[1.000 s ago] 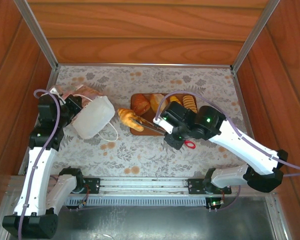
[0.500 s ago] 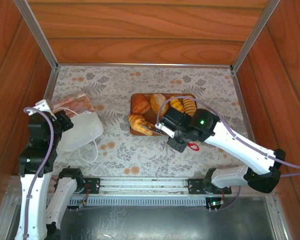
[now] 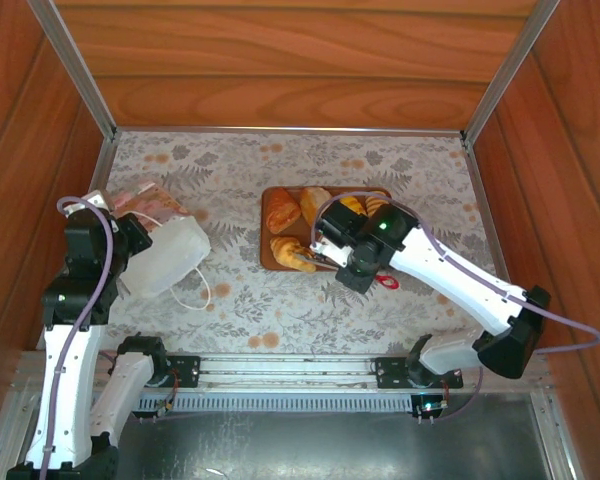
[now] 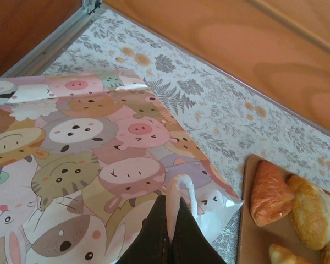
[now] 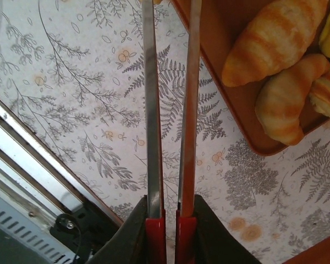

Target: Take the fake bread out of the paper bag

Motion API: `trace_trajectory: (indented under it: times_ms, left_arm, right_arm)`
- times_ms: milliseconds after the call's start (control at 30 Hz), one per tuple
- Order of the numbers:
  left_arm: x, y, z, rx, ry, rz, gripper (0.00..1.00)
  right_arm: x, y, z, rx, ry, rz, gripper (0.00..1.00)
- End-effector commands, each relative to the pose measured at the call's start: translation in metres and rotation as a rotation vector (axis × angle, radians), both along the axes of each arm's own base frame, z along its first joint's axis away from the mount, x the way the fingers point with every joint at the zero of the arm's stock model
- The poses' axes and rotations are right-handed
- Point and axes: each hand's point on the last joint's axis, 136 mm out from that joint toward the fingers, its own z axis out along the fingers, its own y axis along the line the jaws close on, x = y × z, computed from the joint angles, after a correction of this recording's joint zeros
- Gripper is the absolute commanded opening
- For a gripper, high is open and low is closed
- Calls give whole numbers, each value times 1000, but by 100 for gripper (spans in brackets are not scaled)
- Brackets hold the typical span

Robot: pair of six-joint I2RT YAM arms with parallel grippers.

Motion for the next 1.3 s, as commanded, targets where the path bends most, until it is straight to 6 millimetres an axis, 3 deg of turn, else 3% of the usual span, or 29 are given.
trace_trajectory:
  times_ms: [0, 333, 633, 867, 1267]
  left_arm:
    - [1, -3, 21, -22, -70, -7, 0]
    - [3, 0, 19, 12, -81, -6, 0]
    - [6, -1, 18, 14, -83, -11, 0]
    - [8, -2, 17, 2, -84, -16, 0]
    - [16, -14, 25, -56, -94, -60, 0]
  right_arm:
    - [10, -4, -4, -43, -12, 57, 21]
    - [25, -13, -26, -130, 7, 22, 21]
    - [36, -30, -30, -190, -17, -17, 29]
    - [40, -37, -26, -223, -46, -32, 34]
    - [38, -40, -12, -196, -62, -90, 33]
